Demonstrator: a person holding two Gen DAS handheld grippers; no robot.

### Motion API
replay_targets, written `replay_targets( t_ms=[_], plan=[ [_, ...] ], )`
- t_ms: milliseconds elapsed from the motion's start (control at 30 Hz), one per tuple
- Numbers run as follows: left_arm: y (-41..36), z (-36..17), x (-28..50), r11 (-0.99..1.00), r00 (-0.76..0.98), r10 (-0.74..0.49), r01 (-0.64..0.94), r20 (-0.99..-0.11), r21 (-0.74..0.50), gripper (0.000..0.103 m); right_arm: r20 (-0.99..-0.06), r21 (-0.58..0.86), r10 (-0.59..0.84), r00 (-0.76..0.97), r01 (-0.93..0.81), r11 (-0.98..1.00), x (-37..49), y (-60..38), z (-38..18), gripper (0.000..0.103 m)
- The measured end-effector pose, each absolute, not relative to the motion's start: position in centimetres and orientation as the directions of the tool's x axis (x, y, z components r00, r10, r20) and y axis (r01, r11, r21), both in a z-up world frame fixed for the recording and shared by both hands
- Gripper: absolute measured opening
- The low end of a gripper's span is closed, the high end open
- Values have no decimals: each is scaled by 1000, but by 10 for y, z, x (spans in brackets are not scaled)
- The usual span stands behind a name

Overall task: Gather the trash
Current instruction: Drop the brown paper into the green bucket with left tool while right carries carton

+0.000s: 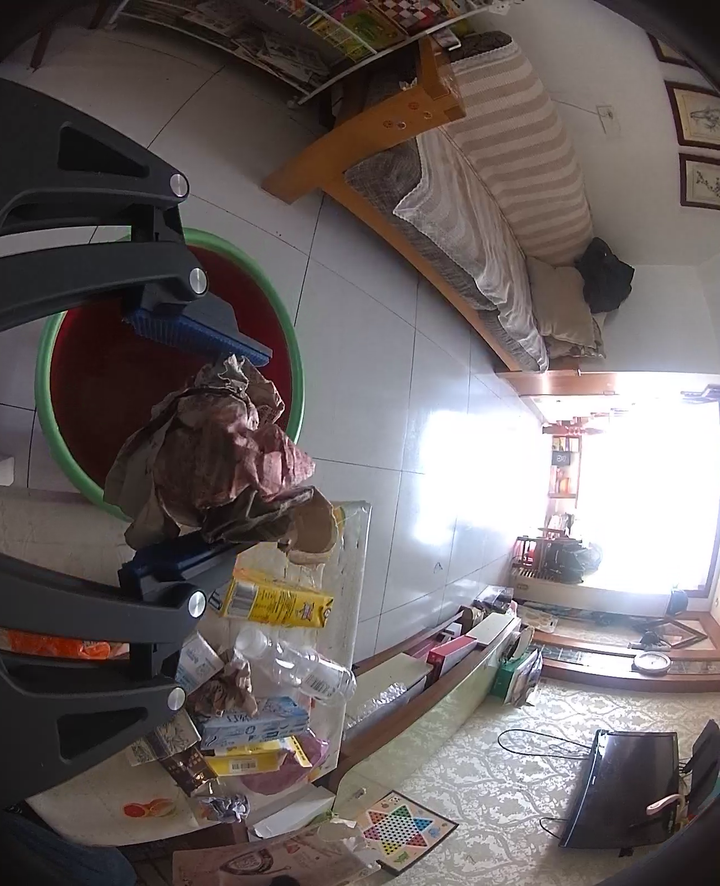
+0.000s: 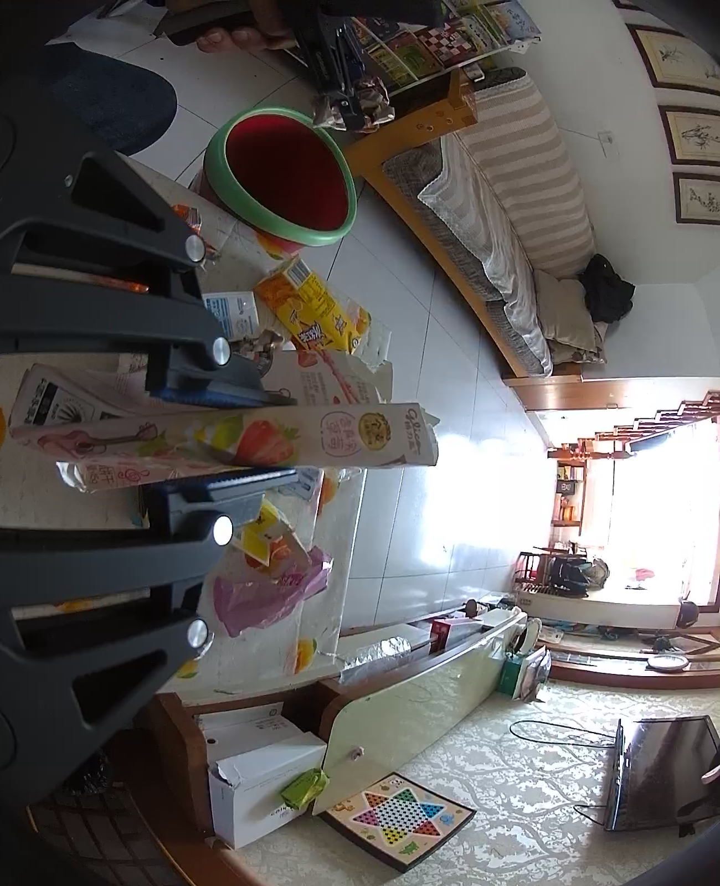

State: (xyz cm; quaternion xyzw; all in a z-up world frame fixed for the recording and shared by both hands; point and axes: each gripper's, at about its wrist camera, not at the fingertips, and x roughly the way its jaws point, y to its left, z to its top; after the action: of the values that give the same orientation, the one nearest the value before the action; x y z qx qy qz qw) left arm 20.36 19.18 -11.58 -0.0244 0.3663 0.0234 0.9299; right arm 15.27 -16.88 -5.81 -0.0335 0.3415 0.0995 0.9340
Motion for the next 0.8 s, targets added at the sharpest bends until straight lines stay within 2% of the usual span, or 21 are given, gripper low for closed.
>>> replay_targets(
  t_ms=[100, 267, 533, 800],
  plan=[
    [206, -122, 213, 996, 718, 54, -88, -694, -14, 55, -644, 14, 192, 740, -239, 971, 154, -148, -56, 20],
    [223, -129, 219, 993, 709, 58, -111, -703, -30, 73, -632, 16, 228, 741, -282, 959, 158, -114, -51, 20],
    [230, -123, 206, 993, 730, 39, -106, -682, -57, 93, -637, 61, 303, 709, -345, 937, 178, -62, -56, 20],
    [250, -119, 185, 990, 729, 75, -138, -680, -38, 95, -641, 122, 398, 656, -425, 897, 201, 3, -67, 20]
  ],
)
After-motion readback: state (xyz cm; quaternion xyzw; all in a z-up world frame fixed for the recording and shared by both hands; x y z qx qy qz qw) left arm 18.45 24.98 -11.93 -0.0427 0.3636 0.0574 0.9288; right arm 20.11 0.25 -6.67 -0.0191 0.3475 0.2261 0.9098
